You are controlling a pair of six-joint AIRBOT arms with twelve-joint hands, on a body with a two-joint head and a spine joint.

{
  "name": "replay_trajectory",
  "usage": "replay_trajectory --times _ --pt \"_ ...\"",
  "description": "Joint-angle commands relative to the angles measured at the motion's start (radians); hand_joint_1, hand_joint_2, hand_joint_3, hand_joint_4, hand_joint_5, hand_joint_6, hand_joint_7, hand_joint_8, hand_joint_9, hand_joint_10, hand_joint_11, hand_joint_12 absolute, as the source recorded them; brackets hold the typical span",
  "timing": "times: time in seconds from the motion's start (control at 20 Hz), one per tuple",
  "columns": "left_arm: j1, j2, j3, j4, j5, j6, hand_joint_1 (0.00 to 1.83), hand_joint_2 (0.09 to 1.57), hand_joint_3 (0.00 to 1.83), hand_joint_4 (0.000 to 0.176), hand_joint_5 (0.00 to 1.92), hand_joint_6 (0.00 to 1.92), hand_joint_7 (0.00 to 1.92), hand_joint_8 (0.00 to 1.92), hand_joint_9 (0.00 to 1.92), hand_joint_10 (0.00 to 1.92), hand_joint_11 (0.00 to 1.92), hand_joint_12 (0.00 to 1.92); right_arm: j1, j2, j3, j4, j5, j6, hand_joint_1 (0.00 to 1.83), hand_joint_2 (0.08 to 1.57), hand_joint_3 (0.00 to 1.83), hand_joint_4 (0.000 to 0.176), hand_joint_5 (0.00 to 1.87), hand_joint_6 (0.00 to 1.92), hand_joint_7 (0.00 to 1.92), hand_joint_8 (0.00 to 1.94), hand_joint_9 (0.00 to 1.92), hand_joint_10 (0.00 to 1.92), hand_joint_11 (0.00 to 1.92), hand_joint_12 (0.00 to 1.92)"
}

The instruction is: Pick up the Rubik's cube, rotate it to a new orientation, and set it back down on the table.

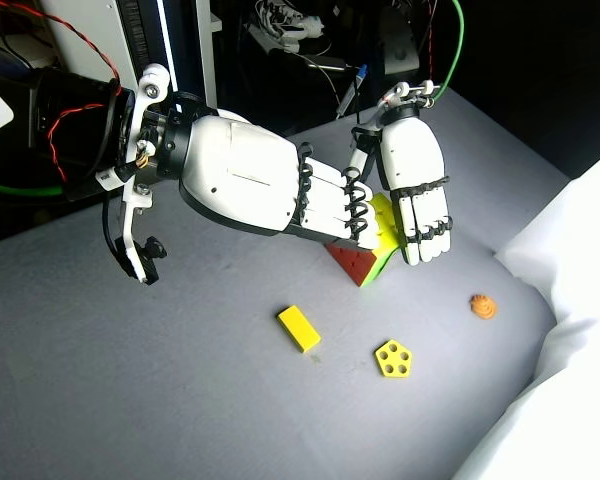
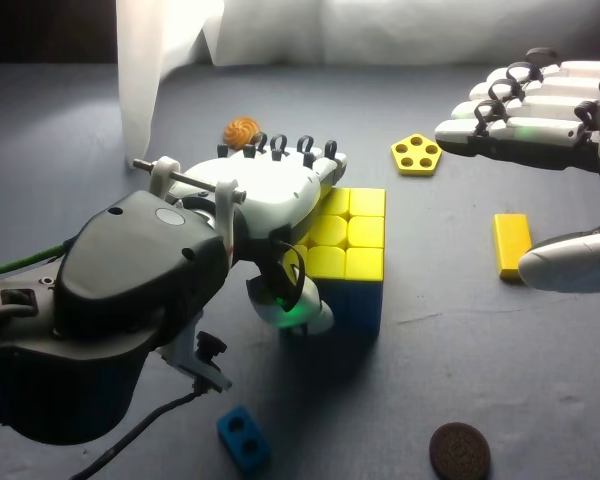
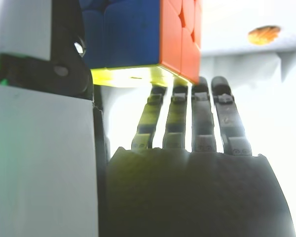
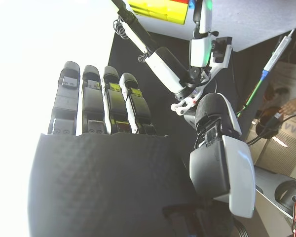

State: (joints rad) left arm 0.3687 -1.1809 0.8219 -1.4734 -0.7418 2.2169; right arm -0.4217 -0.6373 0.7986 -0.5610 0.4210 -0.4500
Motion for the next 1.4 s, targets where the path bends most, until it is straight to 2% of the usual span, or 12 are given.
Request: replay_trajectory --times 0.0,0.65,0.85,1.0,1.2,1.25,1.3,1.35 --pt "-0.001 0.003 0.000 0.063 -0.030 -0.004 1.00 0.92 0.00 0.000 0.00 0.00 0.00 0.00 0.00 0.00 0.00 0.00 0.010 0.006 0.000 0.030 0.097 -0.001 0.00 1.22 0.01 0.000 0.00 0.00 0.01 0.00 0.00 0.00 0.00 0.00" --pt "0.027 -0.029 0.023 0.077 -0.030 -0.031 0.98 0.94 0.00 0.000 0.00 0.00 0.00 0.00 0.00 0.00 0.00 0.00 0.009 0.006 0.000 0.030 0.097 -0.001 0.00 1.24 0.01 0.000 0.00 0.00 0.00 0.00 0.00 0.00 0.00 0.00" --pt "0.030 -0.029 0.023 0.077 -0.030 -0.031 0.96 0.96 0.01 0.000 0.00 0.00 0.00 0.00 0.00 0.00 0.00 0.00 0.007 0.006 0.003 0.099 0.098 -0.001 0.00 1.23 0.01 0.000 0.00 0.00 0.00 0.00 0.00 0.00 0.00 0.00" --pt "0.030 -0.029 0.023 0.077 -0.030 -0.031 0.97 0.93 0.00 0.000 0.00 0.00 0.00 0.00 0.00 0.00 0.00 0.00 0.003 0.006 0.004 0.101 0.130 -0.006 0.00 1.23 0.01 0.000 0.00 0.00 0.01 0.00 0.00 0.00 0.00 0.00" --pt "0.030 -0.028 0.023 0.079 -0.030 -0.031 0.95 0.95 0.00 0.000 0.00 0.00 0.00 0.00 0.01 0.00 0.01 0.00 -0.002 0.008 0.004 0.165 0.179 -0.093 0.00 1.24 0.01 0.000 0.00 0.00 0.00 0.00 0.00 0.00 0.00 0.00" --pt "0.030 -0.028 0.024 0.079 -0.030 -0.031 1.00 1.03 0.00 0.000 0.23 0.00 0.37 0.00 0.32 0.18 0.01 0.79 -0.002 0.008 0.004 0.172 0.182 -0.103 0.01 1.24 0.01 0.000 0.00 0.00 0.00 0.00 0.00 0.00 0.00 0.00" --pt "0.030 -0.028 0.024 0.079 -0.030 -0.031 1.08 1.01 0.00 0.000 0.40 0.01 0.55 0.02 0.40 0.49 0.00 1.28 -0.002 0.008 0.004 0.172 0.182 -0.106 0.01 1.24 0.01 0.000 0.00 0.00 0.00 0.00 0.00 0.00 0.00 0.00" --pt "0.030 -0.028 0.023 0.081 -0.030 -0.031 1.13 1.03 0.00 0.000 0.51 0.02 0.49 0.44 0.34 1.00 0.08 1.47 -0.003 0.008 0.004 0.172 0.182 -0.110 0.01 1.24 0.01 0.000 0.00 0.00 0.00 0.00 0.00 0.00 0.00 0.00"
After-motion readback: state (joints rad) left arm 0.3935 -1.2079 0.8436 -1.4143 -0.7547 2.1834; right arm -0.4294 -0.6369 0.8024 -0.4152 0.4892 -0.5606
